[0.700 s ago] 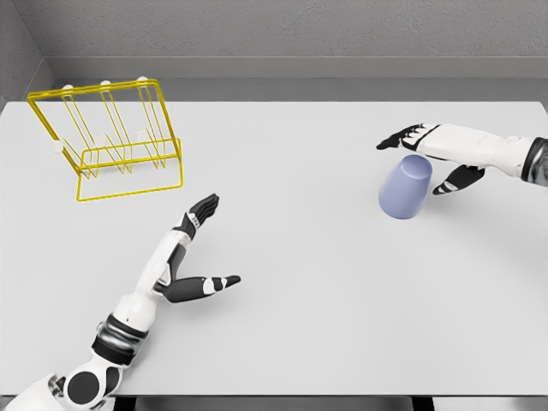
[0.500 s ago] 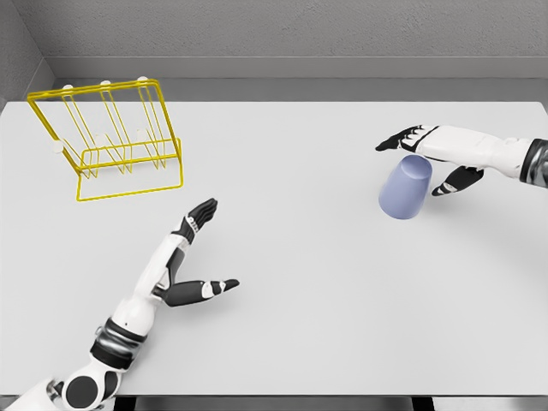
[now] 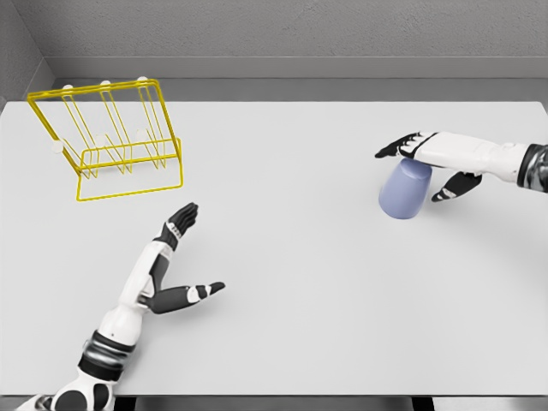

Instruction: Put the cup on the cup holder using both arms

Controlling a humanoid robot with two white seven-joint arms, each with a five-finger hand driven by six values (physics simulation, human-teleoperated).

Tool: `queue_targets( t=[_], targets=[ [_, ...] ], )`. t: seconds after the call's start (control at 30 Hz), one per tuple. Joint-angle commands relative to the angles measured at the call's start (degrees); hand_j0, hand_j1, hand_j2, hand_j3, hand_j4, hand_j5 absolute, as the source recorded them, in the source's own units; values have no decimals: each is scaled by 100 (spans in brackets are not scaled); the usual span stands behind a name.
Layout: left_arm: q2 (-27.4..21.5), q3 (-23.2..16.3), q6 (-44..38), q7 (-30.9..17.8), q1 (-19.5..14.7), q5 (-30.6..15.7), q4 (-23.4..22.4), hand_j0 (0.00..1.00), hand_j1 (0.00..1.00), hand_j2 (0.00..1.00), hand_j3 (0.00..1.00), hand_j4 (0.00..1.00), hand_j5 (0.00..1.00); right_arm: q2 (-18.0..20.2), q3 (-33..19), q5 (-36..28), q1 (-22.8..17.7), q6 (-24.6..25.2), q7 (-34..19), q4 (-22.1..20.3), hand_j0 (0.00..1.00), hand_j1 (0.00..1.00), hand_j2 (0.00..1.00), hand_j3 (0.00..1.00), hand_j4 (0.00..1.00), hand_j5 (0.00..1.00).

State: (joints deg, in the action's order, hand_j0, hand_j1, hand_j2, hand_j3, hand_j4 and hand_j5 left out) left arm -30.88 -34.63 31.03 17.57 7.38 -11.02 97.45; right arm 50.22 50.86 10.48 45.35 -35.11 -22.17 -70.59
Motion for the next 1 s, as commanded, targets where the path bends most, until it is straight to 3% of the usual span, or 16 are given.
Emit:
queue_targets(
  t=[0.0,0.1,0.13,0.17,0.3,0.53,0.97],
  targets=[
    [-32,114,17,-8,0,3,64,100,100,100,100,100,100,5,11,-37,0,11,2,2,100,100,100,100,100,100],
    [-67,140,8,-43,-9,-6,64,100,100,100,100,100,100,5,11,-37,0,11,2,2,100,100,100,100,100,100],
    [-67,193,8,-43,17,-6,64,100,100,100,100,100,100,5,11,-29,0,11,-15,-7,86,86,86,86,86,86],
    [-67,210,17,-43,18,-6,73,100,100,100,100,100,100,5,11,-29,0,11,-33,2,80,80,80,80,80,80],
    [-76,325,-27,-43,26,-252,73,100,100,100,100,100,100,5,11,-29,0,11,-42,28,72,72,72,72,72,72],
    [-50,290,-36,-35,35,-252,73,100,100,100,100,100,100,-4,11,-29,0,11,-42,28,72,72,72,72,72,72],
    [-261,272,-54,-26,123,-269,73,100,100,100,100,100,100,5,11,-11,0,11,-77,2,57,57,57,57,57,57]
  ],
)
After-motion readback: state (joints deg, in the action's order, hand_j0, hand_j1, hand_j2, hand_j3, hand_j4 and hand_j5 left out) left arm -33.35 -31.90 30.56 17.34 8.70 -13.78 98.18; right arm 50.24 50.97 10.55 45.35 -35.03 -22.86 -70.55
